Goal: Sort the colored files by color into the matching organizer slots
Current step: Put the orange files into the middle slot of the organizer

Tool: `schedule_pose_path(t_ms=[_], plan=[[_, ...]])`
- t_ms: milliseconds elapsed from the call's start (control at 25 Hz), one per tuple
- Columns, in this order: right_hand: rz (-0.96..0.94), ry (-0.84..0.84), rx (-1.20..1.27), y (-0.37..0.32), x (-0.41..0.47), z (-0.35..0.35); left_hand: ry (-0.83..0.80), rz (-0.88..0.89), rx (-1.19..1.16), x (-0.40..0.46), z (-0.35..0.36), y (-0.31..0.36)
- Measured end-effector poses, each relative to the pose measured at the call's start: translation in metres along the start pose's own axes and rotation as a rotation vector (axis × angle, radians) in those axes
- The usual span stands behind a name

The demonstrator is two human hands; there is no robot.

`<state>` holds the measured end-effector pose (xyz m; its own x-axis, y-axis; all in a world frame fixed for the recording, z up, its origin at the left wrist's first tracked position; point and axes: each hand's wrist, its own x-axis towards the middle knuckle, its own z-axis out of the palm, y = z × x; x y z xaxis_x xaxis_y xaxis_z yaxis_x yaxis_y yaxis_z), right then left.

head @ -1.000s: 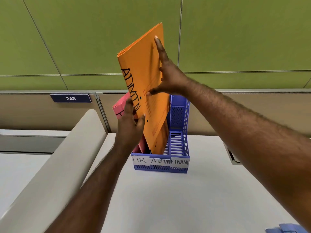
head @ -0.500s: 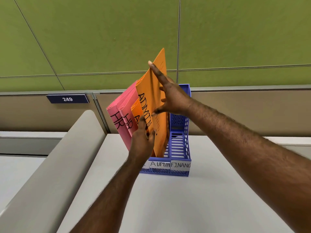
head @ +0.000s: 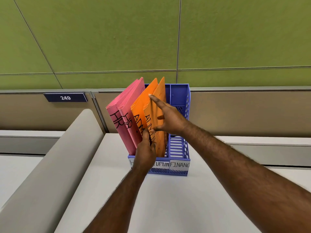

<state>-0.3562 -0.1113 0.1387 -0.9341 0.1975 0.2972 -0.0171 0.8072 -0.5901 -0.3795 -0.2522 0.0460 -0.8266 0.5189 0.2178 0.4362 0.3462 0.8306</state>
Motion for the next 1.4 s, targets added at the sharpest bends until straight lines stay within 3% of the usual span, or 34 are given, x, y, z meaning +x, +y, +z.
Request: schedule_pose_path(t_ms=[400,680,1000,1400], plan=[[0.133,0.05,0.133,-0.022,-0.046,0.012,-0.072,-0.009,-0.077,-0.033,-0.031,0.01],[0.264,0.216,0.348,-0.023,-0.184,0.051,-0.095,-0.039,-0.14,-0.121,-0.054,-0.012],[0.604,0.341,0.279,-0.016,-0.374,0.091,-0.314,-0.096,-0.228,-0.229,-0.023,-0.032],[0.703,0.479,0.029,0.004,-0.528,0.047,-0.522,0.08,-0.15,-0.322,0.05,-0.001]])
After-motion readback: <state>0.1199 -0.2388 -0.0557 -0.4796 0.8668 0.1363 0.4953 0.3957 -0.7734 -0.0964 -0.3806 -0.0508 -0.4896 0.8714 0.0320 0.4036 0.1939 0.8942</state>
